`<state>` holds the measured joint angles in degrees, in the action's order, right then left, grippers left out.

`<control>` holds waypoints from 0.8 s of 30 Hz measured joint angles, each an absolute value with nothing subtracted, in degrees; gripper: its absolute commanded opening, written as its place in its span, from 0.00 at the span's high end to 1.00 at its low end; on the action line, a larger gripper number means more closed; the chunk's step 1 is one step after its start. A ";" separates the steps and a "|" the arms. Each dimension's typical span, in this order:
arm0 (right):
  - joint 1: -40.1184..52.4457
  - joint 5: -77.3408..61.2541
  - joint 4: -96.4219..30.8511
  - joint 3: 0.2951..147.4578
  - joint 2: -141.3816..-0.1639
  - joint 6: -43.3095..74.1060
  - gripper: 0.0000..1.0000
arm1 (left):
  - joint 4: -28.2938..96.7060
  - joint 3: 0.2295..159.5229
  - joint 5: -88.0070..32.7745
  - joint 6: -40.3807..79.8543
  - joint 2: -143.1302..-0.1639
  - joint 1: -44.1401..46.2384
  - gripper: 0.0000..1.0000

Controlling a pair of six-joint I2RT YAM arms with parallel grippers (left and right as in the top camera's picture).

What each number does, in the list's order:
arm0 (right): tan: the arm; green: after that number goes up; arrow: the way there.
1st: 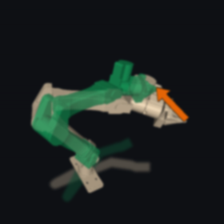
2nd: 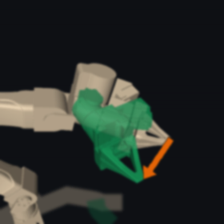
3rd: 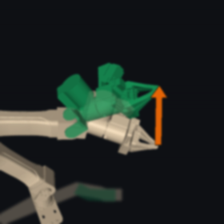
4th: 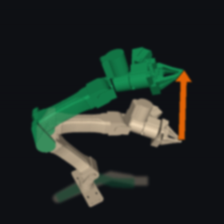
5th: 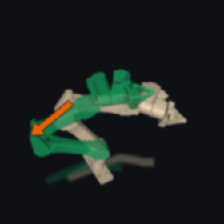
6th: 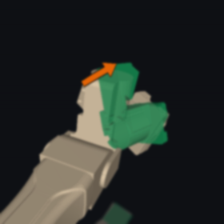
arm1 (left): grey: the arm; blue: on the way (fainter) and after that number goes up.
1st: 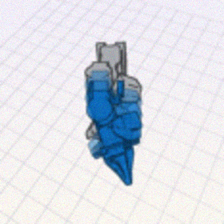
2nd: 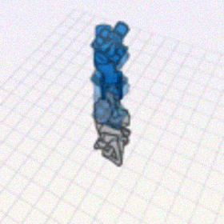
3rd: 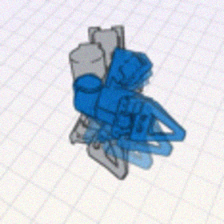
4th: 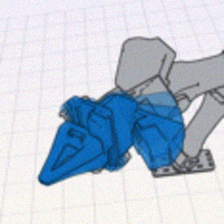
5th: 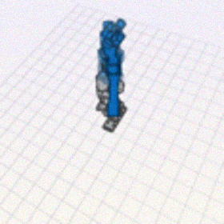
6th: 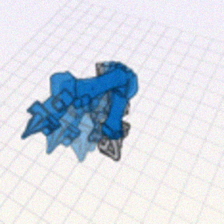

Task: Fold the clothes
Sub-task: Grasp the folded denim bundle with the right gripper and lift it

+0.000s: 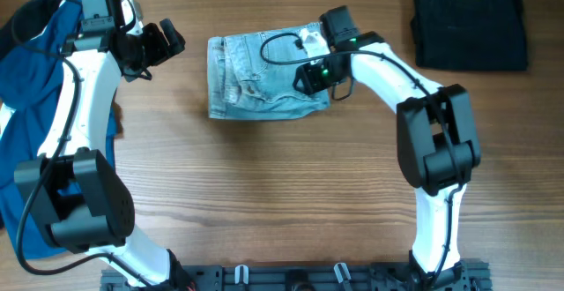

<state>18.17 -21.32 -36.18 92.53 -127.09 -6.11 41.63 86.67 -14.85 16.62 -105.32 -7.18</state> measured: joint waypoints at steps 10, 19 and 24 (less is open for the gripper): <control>4.64 -13.39 -34.33 96.25 -127.61 -9.08 0.18 | 41.60 86.67 -14.04 16.60 -105.34 -3.75 0.00; 18.37 -8.97 -40.77 106.78 -121.47 -8.86 0.01 | 40.49 86.65 -12.14 16.58 -105.34 -4.71 0.00; 29.71 -1.83 -40.95 106.69 -124.66 -4.62 0.00 | 40.64 86.65 -11.16 16.60 -105.38 -10.66 0.00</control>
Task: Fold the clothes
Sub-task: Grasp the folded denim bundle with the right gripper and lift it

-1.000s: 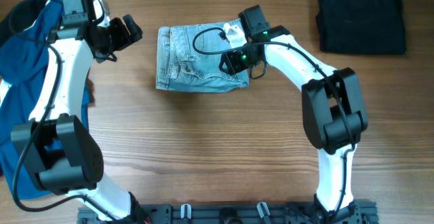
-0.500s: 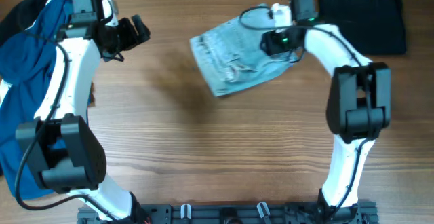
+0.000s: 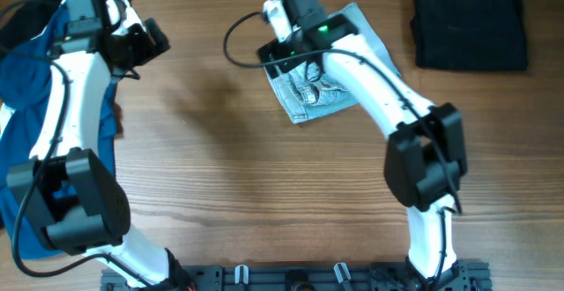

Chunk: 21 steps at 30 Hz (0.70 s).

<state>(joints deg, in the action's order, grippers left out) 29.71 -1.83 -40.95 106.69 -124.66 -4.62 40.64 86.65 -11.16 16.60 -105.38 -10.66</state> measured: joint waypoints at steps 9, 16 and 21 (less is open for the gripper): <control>30.76 4.51 -39.83 106.59 -134.13 0.03 0.01 | 42.96 86.63 -10.70 16.60 -105.43 -12.93 0.00; 30.87 7.62 -40.38 107.83 -136.44 -0.01 0.68 | 44.16 86.61 -10.70 16.60 -105.43 -12.93 0.00; 31.16 14.11 -41.21 108.90 -137.03 1.32 0.96 | 44.58 86.61 -10.70 16.60 -105.43 -12.93 0.00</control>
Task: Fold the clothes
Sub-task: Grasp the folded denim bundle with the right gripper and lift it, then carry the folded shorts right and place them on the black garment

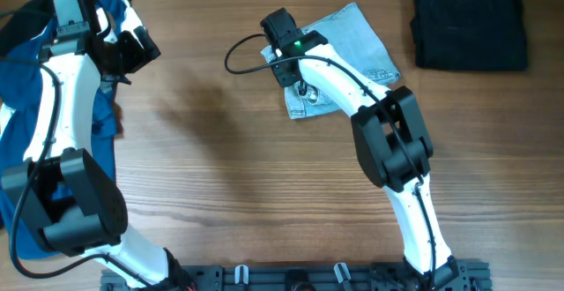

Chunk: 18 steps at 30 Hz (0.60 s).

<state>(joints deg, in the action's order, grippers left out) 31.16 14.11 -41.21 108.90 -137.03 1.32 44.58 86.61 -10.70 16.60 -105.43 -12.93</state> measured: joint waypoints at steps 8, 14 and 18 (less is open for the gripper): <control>26.04 13.63 -50.04 109.65 -133.29 2.04 0.96 | 44.64 86.61 -10.70 16.60 -105.43 -12.93 0.00; 11.05 9.23 -47.86 109.84 -110.37 2.96 0.96 | 44.60 86.61 -10.70 16.60 -105.43 -12.93 0.00; 5.54 7.51 -44.27 111.44 -100.62 2.79 0.96 | 44.60 86.61 -10.70 16.60 -105.43 -12.93 0.00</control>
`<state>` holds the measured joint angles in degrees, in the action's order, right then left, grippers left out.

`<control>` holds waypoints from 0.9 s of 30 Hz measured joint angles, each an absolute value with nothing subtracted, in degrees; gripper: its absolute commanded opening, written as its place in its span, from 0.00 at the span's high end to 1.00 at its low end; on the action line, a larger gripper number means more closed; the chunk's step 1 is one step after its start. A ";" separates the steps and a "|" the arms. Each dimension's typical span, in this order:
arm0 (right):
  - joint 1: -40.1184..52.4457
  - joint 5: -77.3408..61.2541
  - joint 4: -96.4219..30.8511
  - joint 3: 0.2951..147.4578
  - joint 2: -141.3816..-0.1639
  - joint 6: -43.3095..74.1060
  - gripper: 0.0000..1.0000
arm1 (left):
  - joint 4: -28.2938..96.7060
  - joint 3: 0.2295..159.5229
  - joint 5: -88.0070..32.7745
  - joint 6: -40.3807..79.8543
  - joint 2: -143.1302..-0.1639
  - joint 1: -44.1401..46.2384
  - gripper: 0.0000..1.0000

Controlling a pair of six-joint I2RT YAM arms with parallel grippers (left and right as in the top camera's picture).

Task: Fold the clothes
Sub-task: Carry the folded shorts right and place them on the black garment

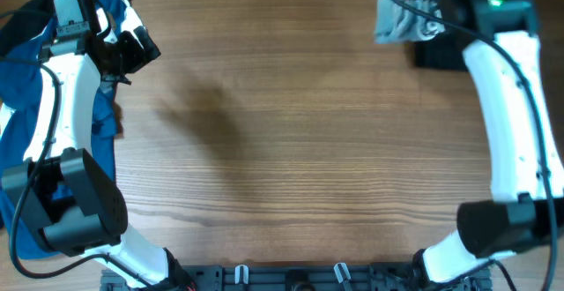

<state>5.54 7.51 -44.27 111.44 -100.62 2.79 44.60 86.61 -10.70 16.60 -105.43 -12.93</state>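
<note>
The folded light-blue denim shorts [395, 16] are at the far right of the table, beside the folded black garment [434, 55], and look raised off the wood. My right gripper [429, 25] is shut on their right edge, and its arm covers most of the black garment. A heap of blue clothes [22, 88] lies along the left edge. My left gripper [141, 51] hovers at the heap's right side near the far left corner, holding nothing; its fingers look parted.
The wooden table [282, 150] shows bare wood across its middle and front. A dark garment edge sits at the far left corner behind the blue heap. The arm-base rail runs along the front edge.
My right gripper has gone from the table's far middle to the far right with the denim shorts, now beside the black garment. The left arm has stayed put.
The folded shorts lay at the far middle with my right gripper at their right edge. Then they were turned and shifted right under the right arm. Now they are held at the far right by the black garment. My left gripper drew back slightly toward the blue heap.
</note>
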 measured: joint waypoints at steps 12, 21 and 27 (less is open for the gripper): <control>-2.57 27.55 -55.18 111.13 -99.92 55.27 0.96 | 45.01 86.61 -10.68 16.60 -105.43 -12.93 0.00; -5.17 28.95 -59.46 111.11 -104.47 85.36 0.96 | 46.06 86.61 -10.70 16.60 -105.43 -12.93 0.00; -8.95 28.32 -52.31 111.09 -112.44 87.11 0.96 | 46.13 86.61 -10.70 16.60 -105.43 -12.93 0.00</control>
